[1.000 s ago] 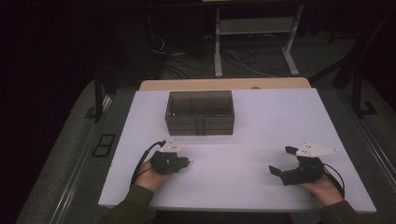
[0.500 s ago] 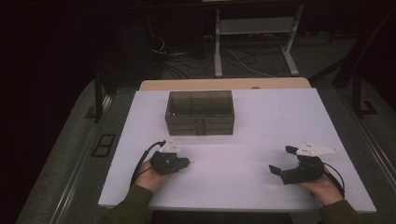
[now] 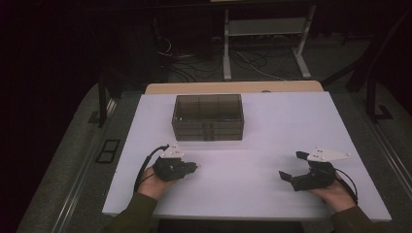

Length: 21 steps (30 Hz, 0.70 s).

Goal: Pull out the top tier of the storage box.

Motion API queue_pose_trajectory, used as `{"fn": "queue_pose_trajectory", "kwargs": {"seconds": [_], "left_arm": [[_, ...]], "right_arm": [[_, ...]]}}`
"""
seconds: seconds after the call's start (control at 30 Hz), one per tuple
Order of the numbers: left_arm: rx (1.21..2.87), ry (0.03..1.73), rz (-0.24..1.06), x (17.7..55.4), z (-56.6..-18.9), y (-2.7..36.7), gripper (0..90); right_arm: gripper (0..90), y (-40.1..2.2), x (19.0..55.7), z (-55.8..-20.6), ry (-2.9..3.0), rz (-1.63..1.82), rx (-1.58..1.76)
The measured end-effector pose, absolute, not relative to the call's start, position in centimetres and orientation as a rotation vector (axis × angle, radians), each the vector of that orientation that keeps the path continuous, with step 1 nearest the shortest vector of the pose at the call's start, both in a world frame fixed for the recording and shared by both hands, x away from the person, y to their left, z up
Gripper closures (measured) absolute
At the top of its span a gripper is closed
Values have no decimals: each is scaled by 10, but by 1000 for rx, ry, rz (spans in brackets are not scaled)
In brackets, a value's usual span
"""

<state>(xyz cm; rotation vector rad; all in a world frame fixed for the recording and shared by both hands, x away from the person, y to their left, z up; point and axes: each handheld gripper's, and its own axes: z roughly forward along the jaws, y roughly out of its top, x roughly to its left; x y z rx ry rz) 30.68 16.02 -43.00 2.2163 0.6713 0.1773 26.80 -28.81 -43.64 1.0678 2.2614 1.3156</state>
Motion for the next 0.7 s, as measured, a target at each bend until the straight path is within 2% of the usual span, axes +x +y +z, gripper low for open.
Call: {"fn": "queue_pose_trajectory", "kwargs": {"seconds": [0.7], "left_arm": [[2149, 757, 243, 315, -420, 187, 833]], "right_arm": [[5, -288, 267, -438, 2263, 1300, 1069]]}}
